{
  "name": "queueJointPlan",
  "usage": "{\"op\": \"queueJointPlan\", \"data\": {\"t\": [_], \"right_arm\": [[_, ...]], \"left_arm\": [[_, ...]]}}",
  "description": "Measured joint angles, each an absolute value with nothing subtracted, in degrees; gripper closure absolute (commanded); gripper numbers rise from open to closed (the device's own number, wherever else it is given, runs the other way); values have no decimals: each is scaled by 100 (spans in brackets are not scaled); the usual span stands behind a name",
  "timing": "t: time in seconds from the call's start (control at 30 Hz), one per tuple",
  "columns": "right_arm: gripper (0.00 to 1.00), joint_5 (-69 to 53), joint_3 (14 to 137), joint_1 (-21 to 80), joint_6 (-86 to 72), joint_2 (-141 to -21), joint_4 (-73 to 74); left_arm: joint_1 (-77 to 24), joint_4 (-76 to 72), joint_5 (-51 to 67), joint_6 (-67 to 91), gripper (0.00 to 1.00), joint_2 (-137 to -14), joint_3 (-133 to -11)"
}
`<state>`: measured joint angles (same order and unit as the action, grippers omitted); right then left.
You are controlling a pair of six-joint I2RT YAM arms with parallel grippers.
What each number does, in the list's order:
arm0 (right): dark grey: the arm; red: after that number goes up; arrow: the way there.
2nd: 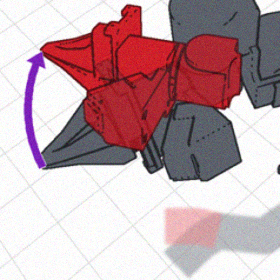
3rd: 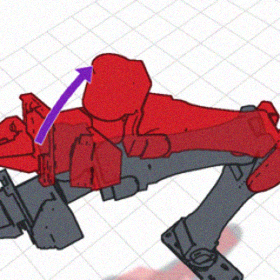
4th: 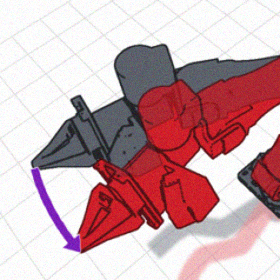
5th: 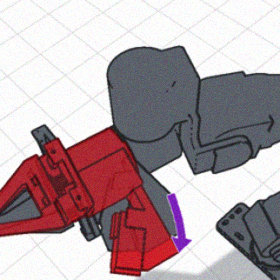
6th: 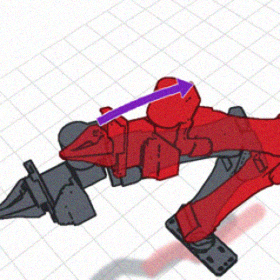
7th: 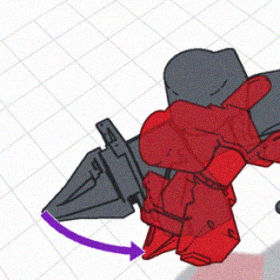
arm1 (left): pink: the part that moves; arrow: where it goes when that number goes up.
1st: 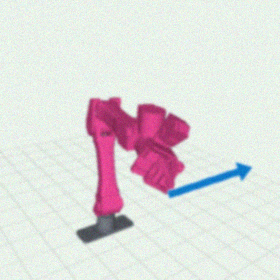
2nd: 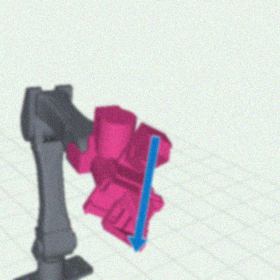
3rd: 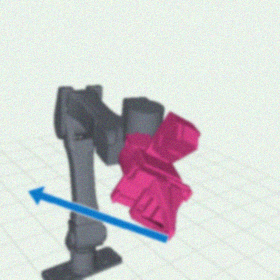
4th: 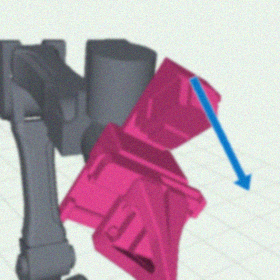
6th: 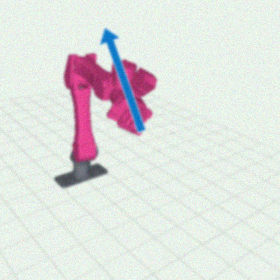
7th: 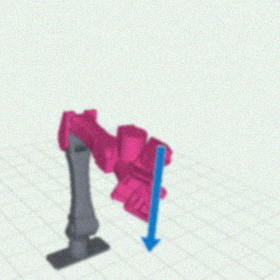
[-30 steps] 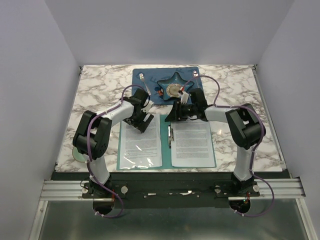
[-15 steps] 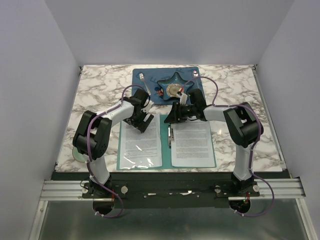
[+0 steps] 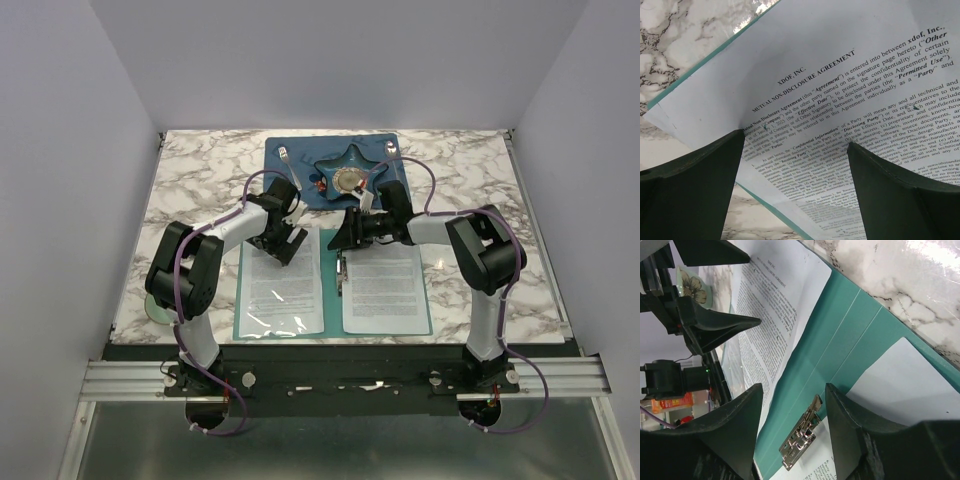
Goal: Put the files into the folder
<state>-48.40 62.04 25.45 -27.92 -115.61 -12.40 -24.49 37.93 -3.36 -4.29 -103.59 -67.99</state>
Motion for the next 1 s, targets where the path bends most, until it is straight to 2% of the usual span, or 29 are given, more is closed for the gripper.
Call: {"op": "queueJointPlan", "data": {"t": [0.53,1.0], "right_arm": [[40,-4943,5983,2558,-3151,-11548,-1588],[41,-5063,5787,2753,-3514,-11039,-2075]], "left_arm": [[-2449,3736,-397,-429,1,-10331,-6768],[-2449,3693,-410,-429,1,-10298,-6726]]}}
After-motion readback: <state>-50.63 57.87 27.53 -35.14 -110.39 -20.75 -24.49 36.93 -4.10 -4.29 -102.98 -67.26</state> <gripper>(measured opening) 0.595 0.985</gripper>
